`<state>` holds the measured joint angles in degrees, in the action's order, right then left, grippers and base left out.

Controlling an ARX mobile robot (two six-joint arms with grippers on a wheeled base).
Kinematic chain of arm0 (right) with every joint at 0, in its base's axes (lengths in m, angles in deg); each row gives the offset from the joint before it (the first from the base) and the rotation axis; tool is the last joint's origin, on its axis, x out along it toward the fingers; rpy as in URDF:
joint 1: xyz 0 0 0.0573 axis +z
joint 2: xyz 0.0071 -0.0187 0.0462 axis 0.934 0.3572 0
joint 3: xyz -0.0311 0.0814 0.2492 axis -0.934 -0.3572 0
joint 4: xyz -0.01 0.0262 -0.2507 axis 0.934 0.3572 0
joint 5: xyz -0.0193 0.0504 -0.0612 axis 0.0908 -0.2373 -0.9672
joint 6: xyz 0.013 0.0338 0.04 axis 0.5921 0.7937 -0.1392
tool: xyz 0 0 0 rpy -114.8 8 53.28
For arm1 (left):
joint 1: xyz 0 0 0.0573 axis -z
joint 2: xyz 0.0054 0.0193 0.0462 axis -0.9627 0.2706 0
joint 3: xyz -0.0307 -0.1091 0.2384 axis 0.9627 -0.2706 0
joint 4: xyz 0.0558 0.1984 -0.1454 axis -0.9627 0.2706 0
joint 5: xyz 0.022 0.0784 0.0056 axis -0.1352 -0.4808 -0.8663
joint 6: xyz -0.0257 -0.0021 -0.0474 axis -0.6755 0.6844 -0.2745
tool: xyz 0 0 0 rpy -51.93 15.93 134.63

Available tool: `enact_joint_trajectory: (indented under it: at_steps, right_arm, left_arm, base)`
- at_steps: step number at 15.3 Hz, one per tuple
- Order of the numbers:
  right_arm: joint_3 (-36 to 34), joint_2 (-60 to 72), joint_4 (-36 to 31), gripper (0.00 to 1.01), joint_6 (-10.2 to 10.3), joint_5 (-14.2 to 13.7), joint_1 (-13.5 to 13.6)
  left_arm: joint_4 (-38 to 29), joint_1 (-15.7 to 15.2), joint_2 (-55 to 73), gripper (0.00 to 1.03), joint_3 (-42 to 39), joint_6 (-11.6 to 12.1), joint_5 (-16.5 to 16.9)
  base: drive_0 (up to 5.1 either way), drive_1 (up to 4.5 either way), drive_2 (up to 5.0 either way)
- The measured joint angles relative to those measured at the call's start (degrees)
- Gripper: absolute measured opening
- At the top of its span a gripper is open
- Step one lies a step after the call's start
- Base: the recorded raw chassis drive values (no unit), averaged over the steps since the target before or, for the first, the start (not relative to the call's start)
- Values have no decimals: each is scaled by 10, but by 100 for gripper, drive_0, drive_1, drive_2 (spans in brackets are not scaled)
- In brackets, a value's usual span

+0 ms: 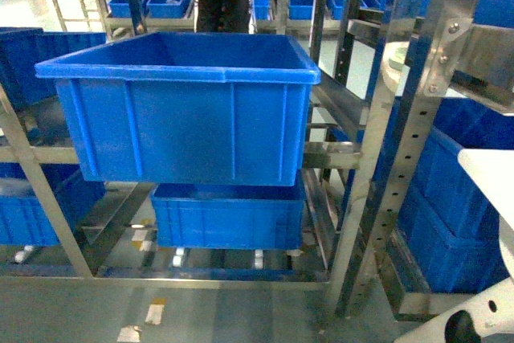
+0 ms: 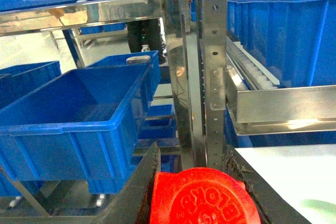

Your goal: Sort and place red and yellow blocks in left bins

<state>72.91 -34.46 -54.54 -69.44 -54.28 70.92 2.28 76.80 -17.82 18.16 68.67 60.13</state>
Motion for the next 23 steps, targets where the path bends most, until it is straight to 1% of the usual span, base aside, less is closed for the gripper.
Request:
enact_joint_trajectory:
  at_steps: [8,23]
  right_arm:
    - [0,0,-1,28,0,0,0]
    - [0,1,-1,28,0,1,0]
  left_arm:
    - [0,0,0,26,0,0,0]
    - [0,1,0,26,0,0,0]
  base:
    - [-501,240,240]
    - [-487,339,141]
